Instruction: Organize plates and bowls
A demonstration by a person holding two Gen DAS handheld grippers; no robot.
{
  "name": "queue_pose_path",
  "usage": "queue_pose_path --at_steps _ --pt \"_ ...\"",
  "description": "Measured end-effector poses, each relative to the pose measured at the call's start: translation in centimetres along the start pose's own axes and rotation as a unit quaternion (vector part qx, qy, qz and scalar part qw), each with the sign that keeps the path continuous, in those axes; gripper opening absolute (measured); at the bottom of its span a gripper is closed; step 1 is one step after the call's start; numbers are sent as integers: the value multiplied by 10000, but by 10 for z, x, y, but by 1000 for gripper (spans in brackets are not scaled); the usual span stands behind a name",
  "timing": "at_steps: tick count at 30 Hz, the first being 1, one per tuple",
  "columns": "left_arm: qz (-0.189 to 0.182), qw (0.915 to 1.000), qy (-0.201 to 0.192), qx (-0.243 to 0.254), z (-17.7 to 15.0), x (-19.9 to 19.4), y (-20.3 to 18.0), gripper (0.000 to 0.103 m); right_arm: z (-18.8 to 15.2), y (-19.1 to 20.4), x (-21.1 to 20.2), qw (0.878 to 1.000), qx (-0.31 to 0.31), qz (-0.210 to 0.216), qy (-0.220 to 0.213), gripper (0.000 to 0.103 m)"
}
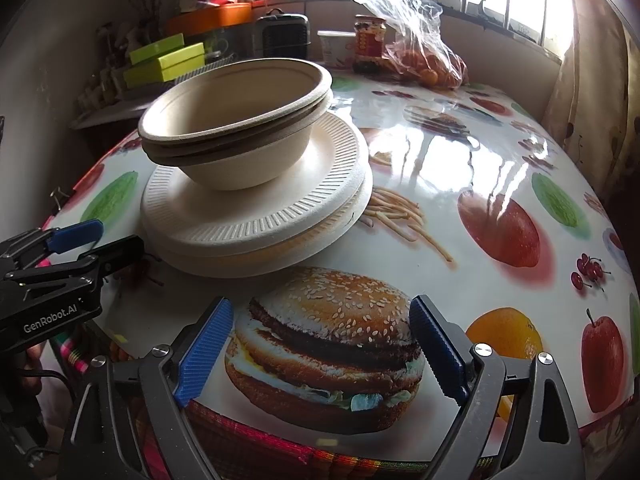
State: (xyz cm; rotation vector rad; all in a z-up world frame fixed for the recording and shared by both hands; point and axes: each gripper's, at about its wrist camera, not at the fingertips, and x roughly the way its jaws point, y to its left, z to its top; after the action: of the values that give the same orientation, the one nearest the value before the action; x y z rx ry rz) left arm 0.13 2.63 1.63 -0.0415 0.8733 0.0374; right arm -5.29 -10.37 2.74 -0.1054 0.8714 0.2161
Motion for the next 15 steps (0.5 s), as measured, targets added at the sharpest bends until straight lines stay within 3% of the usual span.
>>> queue_pose_path --at_steps 15 --pt "-1 10000 -2 0 0 0 1 65 -1 0 0 10000 2 -3 -9 91"
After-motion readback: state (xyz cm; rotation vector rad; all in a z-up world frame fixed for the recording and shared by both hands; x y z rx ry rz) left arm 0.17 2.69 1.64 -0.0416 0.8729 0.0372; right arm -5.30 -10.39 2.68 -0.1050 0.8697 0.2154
